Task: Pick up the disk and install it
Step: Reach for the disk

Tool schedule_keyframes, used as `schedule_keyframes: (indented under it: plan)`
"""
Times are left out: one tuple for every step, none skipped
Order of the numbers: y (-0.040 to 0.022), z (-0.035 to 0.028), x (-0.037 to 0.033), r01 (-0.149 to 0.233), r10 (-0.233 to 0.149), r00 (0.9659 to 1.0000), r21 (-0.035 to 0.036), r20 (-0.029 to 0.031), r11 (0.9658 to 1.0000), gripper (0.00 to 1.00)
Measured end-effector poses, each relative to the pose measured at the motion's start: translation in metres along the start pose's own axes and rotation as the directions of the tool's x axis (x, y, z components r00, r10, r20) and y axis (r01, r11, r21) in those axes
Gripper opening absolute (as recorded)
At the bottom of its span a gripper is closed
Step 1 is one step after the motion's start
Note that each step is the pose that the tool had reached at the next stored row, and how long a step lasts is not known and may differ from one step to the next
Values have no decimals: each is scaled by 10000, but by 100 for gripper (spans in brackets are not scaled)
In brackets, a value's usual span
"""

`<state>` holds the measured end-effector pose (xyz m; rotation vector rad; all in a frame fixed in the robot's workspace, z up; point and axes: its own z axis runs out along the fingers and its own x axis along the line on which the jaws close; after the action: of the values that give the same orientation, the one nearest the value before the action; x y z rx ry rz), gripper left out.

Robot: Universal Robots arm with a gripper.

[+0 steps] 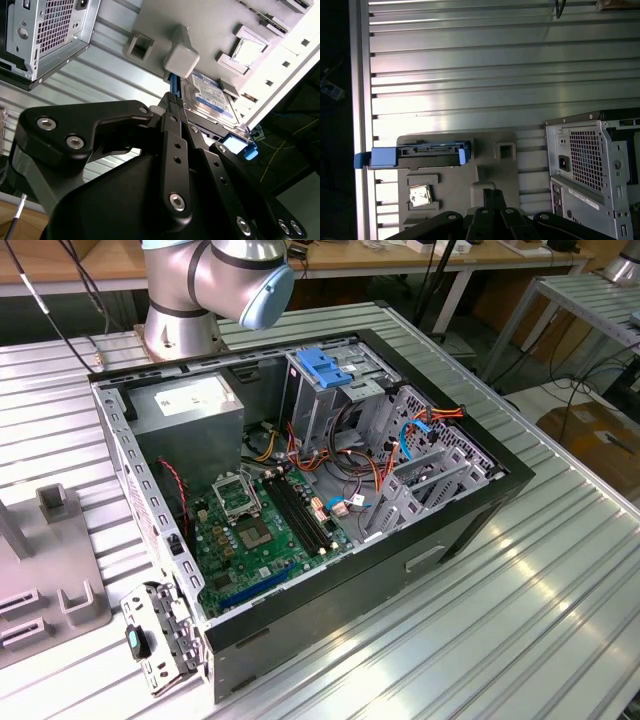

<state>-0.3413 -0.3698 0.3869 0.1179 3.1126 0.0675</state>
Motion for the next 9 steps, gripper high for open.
schedule_keyframes:
  plan:
    - [0, 1, 0, 0, 0, 10000, 0, 1, 10000, 11]
    - [0, 2, 0, 0, 0, 10000, -1, 1, 10000, 11]
    - [0, 2, 0, 0, 0, 10000, -1, 1, 10000, 11]
    - [0, 2, 0, -1, 1, 10000, 0, 1, 10000, 11]
    - [0, 2, 0, 0, 0, 10000, -1, 1, 10000, 11]
    - [0, 2, 0, 0, 0, 10000, -1, 1, 10000, 11]
    - [0, 2, 0, 0, 0, 10000, -1, 1, 10000, 11]
    - [0, 3, 0, 0, 0, 10000, 0, 1, 10000, 11]
    - [1, 5, 3, -1, 1, 10000, -1, 2, 10000, 11]
